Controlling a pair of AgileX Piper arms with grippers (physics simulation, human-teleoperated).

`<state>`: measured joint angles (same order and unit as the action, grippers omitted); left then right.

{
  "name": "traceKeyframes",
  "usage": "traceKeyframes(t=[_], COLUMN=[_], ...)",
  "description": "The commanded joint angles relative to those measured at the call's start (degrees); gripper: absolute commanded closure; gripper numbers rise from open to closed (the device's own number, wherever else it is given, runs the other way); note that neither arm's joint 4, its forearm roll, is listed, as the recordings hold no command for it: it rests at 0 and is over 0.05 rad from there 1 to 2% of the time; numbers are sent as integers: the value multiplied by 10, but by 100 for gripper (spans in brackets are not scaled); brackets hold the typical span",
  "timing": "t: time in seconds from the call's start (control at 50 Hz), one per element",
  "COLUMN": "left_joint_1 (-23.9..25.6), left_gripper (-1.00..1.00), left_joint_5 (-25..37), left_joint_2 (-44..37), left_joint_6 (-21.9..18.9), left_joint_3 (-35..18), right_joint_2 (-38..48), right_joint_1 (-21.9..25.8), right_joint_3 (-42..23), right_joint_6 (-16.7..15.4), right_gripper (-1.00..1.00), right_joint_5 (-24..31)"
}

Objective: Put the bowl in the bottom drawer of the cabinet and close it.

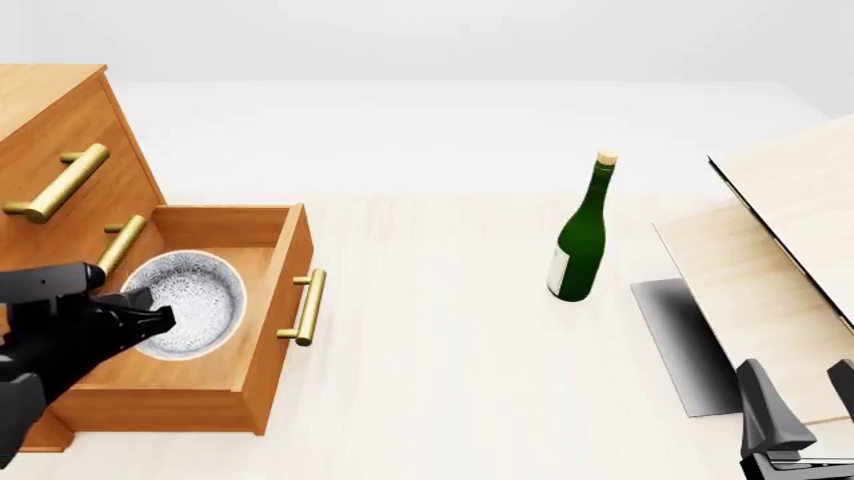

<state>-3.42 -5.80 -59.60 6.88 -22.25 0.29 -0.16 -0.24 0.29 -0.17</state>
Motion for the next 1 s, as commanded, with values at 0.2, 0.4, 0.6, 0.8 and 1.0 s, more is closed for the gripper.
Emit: traceKeyframes(t=[0.2,0.4,0.6,0.8,1.0], left_joint_1=[-8,-13,-18,-20,-23], left_gripper=[100,100,100,100,100], left_joint_5=[-34,-45,-58,-72,-85], left_joint_2=[-31,-42,-56,-72,-87], left_joint_6=[-8,-14,-16,-16,-16], left_joint_3=[9,13,17,22,25], right_joint_2=[0,0,0,0,0], right_joint_1=[0,0,0,0,0], right_joint_3=[0,0,0,0,0], right_joint_6=[0,0,0,0,0], right_gripper=[-100,-100,-100,-100,-100], right_joint_5=[0,0,0,0,0])
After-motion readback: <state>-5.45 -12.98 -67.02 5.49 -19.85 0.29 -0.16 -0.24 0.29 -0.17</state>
